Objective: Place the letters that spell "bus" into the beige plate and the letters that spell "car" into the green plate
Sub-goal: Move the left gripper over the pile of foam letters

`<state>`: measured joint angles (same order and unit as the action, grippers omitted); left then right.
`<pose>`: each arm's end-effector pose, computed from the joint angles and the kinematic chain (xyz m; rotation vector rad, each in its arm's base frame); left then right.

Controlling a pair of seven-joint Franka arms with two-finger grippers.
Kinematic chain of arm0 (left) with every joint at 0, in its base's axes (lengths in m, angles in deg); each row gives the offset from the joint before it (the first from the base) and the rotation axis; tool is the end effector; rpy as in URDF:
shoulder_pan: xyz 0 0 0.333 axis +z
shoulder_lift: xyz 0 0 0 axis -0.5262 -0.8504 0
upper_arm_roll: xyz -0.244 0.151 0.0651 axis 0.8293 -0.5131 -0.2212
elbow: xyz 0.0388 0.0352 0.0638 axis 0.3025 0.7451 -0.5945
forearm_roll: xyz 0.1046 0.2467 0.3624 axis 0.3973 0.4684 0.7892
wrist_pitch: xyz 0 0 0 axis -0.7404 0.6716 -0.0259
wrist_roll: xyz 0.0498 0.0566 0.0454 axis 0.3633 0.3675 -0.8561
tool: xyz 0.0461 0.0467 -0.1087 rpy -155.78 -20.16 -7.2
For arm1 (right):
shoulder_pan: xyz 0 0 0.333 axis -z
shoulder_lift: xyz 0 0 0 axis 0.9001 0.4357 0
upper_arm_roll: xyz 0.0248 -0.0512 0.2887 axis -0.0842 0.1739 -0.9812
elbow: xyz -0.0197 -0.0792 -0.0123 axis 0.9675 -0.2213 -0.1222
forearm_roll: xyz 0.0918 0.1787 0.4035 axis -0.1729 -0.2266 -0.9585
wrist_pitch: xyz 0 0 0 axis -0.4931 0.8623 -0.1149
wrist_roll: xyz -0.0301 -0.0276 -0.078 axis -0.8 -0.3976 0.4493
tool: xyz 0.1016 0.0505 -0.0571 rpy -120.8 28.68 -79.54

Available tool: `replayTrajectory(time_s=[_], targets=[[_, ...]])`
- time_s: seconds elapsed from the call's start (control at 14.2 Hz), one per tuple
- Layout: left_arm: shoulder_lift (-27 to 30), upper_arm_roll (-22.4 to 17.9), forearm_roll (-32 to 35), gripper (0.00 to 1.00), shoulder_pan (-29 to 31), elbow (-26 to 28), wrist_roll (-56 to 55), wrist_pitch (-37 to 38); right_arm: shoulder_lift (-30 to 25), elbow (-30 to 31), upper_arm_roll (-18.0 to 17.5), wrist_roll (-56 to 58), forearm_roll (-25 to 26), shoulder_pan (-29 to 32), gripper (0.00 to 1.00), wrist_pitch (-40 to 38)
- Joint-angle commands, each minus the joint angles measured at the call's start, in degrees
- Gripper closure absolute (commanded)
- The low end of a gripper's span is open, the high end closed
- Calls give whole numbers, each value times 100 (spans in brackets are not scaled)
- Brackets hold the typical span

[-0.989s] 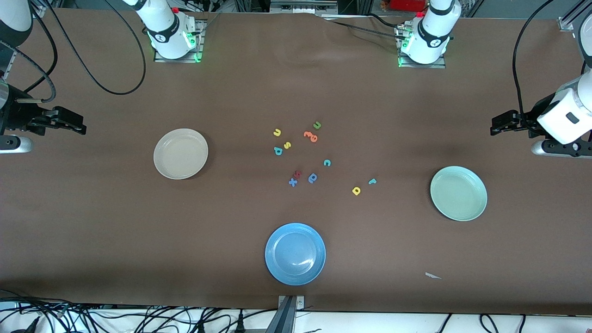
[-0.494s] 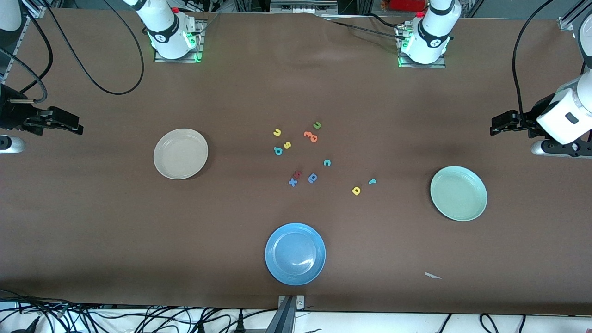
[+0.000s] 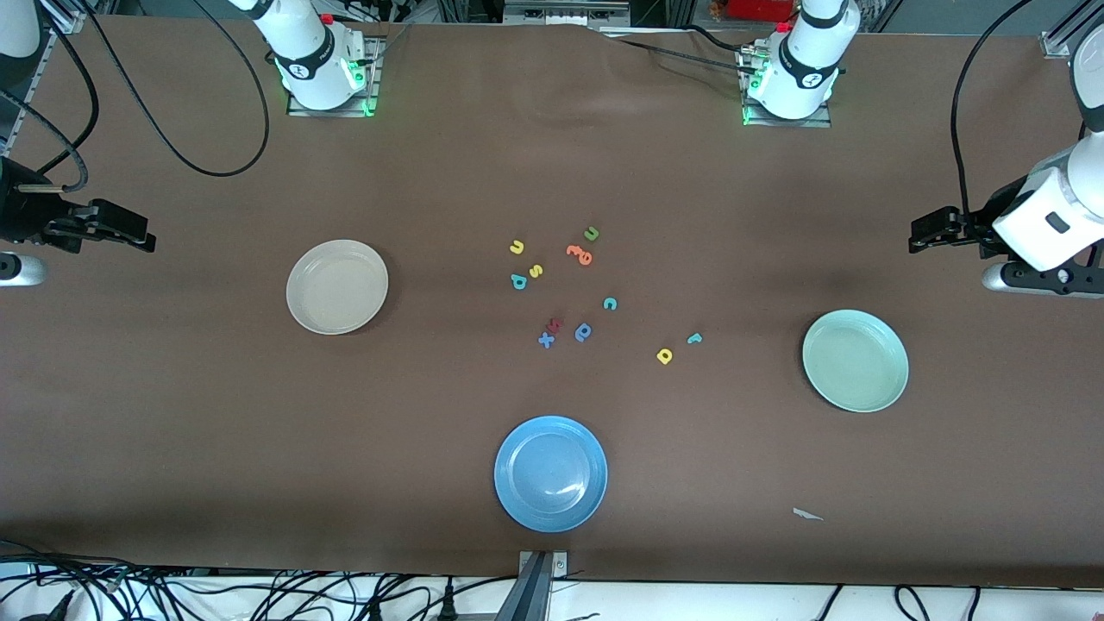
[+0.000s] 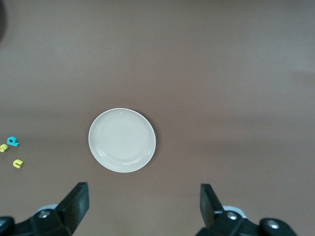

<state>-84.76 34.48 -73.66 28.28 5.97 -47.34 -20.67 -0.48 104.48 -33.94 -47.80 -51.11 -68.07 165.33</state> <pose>0.6379 -0.0071 0.4900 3.1218 -0.1099 -0.2450 0.6585 -0.0071 0.5454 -3.1198 -0.0270 0.1187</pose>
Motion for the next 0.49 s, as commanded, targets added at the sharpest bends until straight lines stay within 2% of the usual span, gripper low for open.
replayTrajectory(time_s=[0.0, 0.14, 0.42], targets=[[-239, 115, 37, 0, -319, -1, -70, -11, -29, -53, 6, -21, -122, 12, 0, -16], [-546, 106, -243, 0, -741, -10, -271, -72, -29, -53, 6, -30, -122, 12, 0, -25], [-1100, 115, -658, 0, -1435, -1, -1263, -844, -37, -53, -12, -30, -122, 12, 0, -25]])
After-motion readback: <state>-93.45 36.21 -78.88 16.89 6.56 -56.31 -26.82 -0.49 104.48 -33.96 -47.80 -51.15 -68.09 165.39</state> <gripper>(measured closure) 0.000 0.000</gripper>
